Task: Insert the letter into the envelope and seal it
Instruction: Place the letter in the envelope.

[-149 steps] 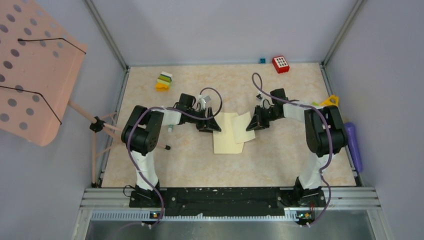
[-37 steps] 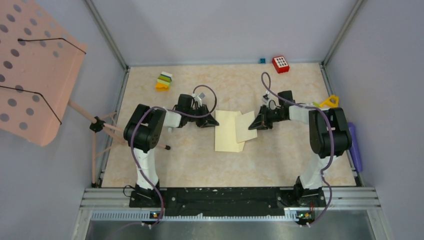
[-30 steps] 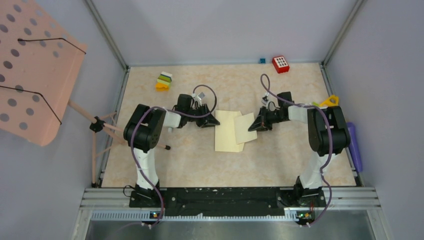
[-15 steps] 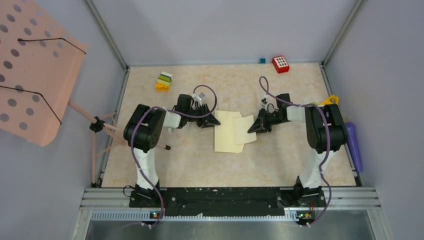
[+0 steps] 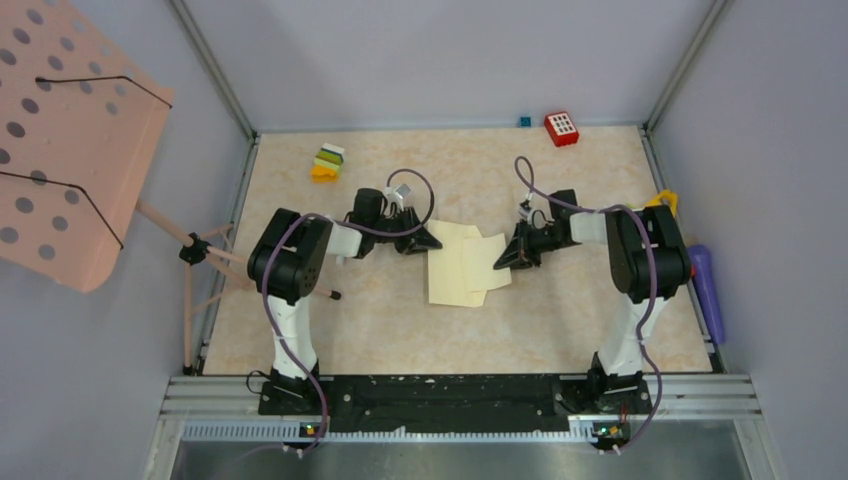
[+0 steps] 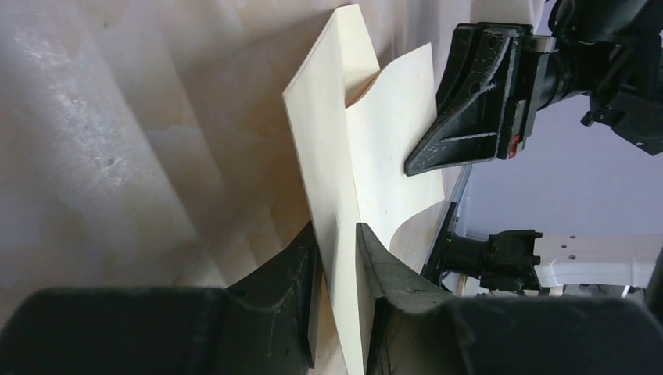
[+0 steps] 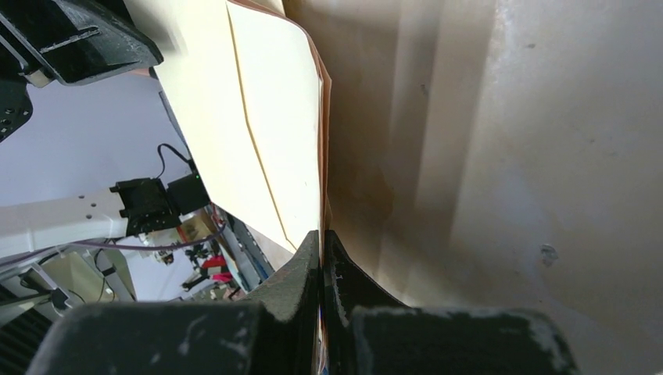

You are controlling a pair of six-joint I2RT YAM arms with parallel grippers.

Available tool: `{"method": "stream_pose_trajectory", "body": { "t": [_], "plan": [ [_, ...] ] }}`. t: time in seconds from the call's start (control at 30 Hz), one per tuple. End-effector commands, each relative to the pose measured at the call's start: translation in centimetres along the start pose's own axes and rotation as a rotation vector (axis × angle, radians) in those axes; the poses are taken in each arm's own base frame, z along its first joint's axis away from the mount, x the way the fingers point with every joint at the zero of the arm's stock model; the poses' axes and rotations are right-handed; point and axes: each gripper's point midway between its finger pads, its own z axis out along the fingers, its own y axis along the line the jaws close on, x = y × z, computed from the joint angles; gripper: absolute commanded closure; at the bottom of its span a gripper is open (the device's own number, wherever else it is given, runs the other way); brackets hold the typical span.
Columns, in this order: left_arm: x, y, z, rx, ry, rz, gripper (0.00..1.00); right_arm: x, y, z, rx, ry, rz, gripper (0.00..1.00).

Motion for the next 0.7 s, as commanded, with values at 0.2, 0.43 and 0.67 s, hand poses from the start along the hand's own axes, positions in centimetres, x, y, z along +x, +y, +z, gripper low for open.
{"method": "stream_pose_trajectory", "body": {
  "t": [0.2, 0.43, 0.67],
  "plan": [
    [0.2, -1.7, 0.1, 0.120, 0.015, 0.009, 0.78, -1.2, 0.8, 0.7, -0.034, -0.011, -0.042, 1.00],
    [0.2, -2.5, 0.0, 0.165, 0.020, 0.007, 0.82, -1.2, 1.0, 0.7, -0.075, -0.001, -0.031, 1.00],
    [0.3, -2.9, -0.1, 0.181, 0.021, 0.005, 0.85, -1.6, 0.9, 0.1, -0.113, -0.016, 0.006, 1.00]
  ]
}}
